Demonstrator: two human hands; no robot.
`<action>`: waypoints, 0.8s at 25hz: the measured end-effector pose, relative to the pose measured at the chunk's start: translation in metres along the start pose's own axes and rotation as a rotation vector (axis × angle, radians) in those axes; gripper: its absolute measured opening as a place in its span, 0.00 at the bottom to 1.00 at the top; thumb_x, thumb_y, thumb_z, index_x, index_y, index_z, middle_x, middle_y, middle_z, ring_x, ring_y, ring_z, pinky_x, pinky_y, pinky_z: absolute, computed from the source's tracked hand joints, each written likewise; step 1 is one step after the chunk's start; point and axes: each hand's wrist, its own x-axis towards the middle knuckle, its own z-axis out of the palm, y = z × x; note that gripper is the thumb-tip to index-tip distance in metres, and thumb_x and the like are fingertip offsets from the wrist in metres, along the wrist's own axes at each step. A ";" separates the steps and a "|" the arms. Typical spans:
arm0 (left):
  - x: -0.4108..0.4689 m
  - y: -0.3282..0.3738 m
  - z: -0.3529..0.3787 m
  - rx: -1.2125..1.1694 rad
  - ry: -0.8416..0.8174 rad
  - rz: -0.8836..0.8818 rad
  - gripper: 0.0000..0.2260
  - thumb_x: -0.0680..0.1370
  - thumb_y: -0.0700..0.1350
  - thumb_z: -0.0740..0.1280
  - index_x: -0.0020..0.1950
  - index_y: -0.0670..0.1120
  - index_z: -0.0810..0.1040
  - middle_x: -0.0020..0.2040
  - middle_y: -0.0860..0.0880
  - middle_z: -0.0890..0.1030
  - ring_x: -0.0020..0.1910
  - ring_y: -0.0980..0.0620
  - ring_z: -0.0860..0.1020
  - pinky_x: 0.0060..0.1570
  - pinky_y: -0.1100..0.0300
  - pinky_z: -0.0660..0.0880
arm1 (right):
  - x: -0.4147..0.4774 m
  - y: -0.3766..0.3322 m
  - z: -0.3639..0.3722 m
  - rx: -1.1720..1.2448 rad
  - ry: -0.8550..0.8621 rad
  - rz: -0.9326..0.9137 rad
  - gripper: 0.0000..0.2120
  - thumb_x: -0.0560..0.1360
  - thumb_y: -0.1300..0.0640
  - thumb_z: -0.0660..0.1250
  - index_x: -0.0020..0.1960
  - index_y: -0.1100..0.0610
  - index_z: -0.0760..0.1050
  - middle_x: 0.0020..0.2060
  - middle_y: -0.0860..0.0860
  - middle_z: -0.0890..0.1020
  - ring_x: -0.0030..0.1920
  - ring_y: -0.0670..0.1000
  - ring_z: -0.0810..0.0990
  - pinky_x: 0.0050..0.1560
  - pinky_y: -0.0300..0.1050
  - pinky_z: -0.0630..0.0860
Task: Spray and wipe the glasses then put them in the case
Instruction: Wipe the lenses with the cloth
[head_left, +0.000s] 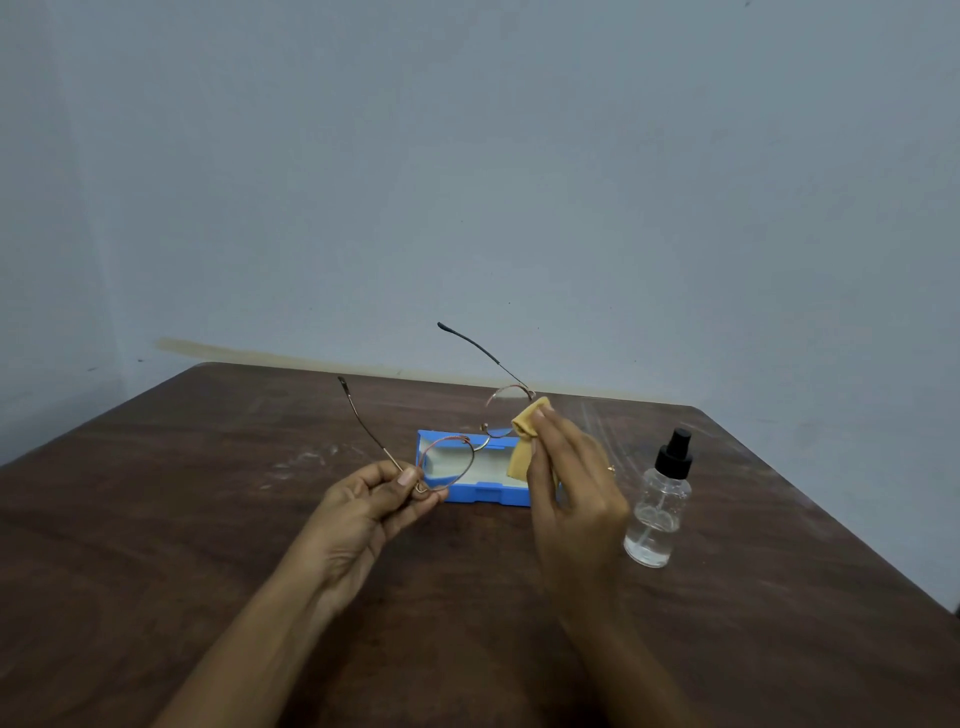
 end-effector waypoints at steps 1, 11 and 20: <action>0.000 -0.001 0.001 0.016 -0.004 -0.005 0.08 0.76 0.32 0.58 0.37 0.36 0.72 0.27 0.46 0.78 0.34 0.51 0.83 0.35 0.67 0.79 | 0.000 0.000 0.000 -0.003 0.002 -0.018 0.12 0.75 0.64 0.62 0.57 0.65 0.77 0.52 0.55 0.81 0.55 0.48 0.78 0.59 0.38 0.74; -0.004 -0.002 0.002 0.032 -0.015 -0.046 0.08 0.76 0.32 0.58 0.37 0.35 0.72 0.27 0.45 0.80 0.34 0.50 0.84 0.36 0.66 0.80 | -0.008 0.001 0.008 -0.020 -0.086 0.008 0.13 0.74 0.61 0.60 0.54 0.63 0.79 0.49 0.54 0.83 0.54 0.45 0.76 0.53 0.41 0.75; -0.001 -0.003 -0.002 0.024 0.009 -0.027 0.09 0.76 0.33 0.58 0.37 0.36 0.72 0.26 0.47 0.80 0.34 0.52 0.83 0.35 0.67 0.80 | -0.009 -0.001 0.011 0.071 -0.190 0.120 0.11 0.73 0.61 0.63 0.51 0.61 0.81 0.46 0.51 0.84 0.50 0.41 0.77 0.51 0.24 0.70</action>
